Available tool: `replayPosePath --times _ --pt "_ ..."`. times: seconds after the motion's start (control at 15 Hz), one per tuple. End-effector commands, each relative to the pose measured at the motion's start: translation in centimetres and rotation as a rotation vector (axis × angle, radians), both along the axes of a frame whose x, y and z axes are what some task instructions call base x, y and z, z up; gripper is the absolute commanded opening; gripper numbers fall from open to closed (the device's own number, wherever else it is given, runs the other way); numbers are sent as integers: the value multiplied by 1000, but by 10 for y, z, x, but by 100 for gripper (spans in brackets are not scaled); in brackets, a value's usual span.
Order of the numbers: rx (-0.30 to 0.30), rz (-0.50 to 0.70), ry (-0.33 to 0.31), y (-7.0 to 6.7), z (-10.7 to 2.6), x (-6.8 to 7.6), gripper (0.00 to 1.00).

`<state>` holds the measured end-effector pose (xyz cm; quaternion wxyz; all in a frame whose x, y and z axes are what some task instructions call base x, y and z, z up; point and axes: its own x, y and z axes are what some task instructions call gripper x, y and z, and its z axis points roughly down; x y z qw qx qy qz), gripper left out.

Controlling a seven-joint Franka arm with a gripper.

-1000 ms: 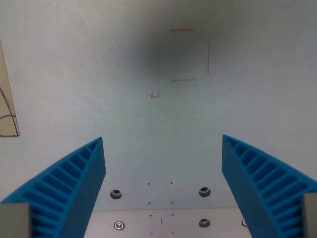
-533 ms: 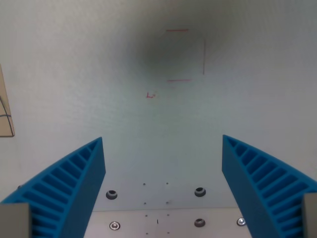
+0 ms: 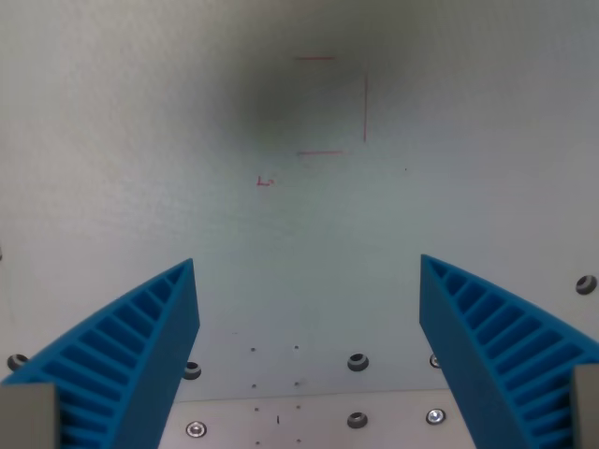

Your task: Rotate around base negative x

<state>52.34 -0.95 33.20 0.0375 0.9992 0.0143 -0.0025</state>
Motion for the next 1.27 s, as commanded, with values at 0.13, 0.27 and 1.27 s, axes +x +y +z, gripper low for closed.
replayPosePath --times 0.13,0.27,1.27 --pt "-190 -15 -4 3 2 0 100" --pt "-214 -15 -4 3 2 0 100" --pt "-389 -15 -1 3 2 0 100"
